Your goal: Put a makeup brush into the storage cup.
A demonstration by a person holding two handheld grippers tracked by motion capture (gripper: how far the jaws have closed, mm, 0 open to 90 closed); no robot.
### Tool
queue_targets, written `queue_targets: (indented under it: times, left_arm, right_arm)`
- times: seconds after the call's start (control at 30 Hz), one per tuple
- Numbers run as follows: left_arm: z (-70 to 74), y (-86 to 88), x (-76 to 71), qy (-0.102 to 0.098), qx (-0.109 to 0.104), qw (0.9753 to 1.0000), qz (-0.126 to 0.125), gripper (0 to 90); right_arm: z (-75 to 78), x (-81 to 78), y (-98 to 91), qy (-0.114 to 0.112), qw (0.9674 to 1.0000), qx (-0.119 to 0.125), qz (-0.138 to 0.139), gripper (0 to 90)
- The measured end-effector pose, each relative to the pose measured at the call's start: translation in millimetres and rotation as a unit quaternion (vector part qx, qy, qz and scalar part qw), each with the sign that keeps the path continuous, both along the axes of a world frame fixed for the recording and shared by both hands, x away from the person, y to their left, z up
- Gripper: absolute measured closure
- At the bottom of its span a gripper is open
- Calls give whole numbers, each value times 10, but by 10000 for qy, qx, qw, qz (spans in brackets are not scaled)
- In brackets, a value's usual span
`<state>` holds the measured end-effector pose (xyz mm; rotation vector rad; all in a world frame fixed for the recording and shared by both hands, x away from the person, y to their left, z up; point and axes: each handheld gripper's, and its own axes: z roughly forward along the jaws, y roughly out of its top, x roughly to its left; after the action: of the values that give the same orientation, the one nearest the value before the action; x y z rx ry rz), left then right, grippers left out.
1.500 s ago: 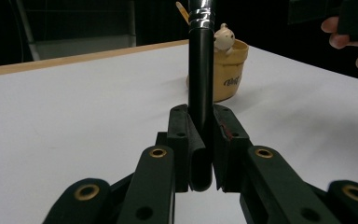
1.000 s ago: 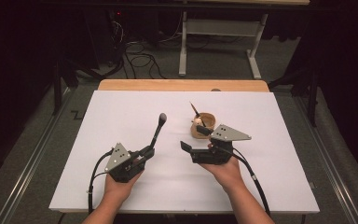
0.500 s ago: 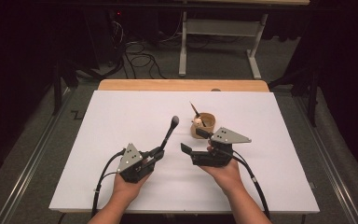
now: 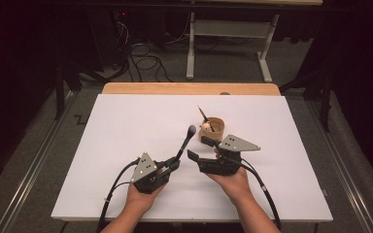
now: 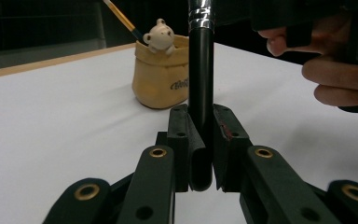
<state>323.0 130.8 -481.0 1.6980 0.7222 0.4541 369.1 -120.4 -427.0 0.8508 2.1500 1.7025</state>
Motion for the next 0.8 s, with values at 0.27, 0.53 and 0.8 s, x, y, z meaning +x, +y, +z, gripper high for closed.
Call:
queue_targets:
  times: [0.27,0.53,0.8]
  left_arm:
    - [-19,-37,-14,1,-10,10000,0,790]
    - [-28,-67,-20,2,-94,10000,1,790]
    - [-43,-120,-33,-3,-106,9999,-27,790]
  right_arm:
    - [-33,0,3,215,9995,212,105,354]
    - [-65,14,14,404,9977,502,207,431]
    - [-77,9,36,595,9952,716,300,500]
